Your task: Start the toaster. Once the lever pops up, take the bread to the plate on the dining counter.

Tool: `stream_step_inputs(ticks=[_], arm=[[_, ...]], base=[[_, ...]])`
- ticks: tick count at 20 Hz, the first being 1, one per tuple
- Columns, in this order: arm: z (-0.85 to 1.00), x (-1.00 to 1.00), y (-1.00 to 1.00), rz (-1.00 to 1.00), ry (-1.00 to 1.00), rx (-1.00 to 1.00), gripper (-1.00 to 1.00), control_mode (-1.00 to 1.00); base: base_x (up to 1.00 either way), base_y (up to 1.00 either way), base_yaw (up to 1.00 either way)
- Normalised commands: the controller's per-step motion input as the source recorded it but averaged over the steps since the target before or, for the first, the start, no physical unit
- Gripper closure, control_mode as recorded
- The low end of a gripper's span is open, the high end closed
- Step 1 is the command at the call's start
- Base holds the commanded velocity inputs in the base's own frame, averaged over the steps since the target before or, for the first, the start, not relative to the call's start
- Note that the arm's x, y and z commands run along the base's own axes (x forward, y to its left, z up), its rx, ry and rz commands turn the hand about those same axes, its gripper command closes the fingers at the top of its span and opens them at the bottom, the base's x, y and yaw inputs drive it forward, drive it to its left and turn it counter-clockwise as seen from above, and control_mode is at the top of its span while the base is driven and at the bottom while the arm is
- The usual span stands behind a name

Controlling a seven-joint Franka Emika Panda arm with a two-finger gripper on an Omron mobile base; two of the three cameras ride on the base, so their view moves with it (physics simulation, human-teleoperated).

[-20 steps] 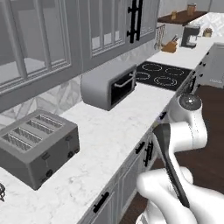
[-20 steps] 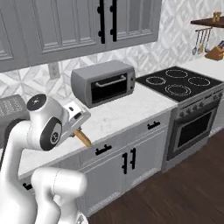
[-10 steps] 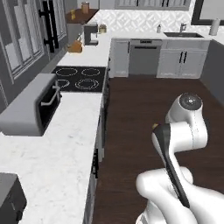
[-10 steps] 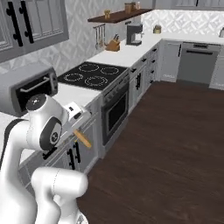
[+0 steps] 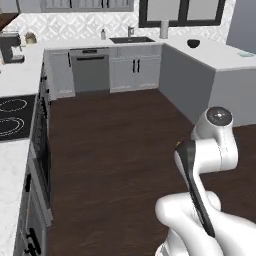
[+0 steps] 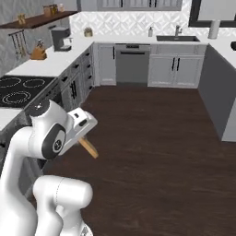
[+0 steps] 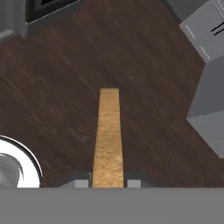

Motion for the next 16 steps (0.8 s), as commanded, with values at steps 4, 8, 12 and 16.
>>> stream_step_inputs(ticks=[4, 8, 12, 16], arm=[[0.00, 0.00, 0.00, 0.00, 0.00, 0.00, 1.00, 1.00], [0.00, 0.00, 0.00, 0.00, 0.00, 0.00, 1.00, 1.00], [0.00, 0.00, 0.00, 0.00, 0.00, 0.00, 1.00, 1.00], [0.00, 0.00, 0.00, 0.00, 0.00, 0.00, 1.00, 1.00]], base=[[0.83, -1.00, -0.40], [0.98, -1.00, -0.37], [1.00, -0.88, -0.31], [1.00, -0.55, -0.24]])
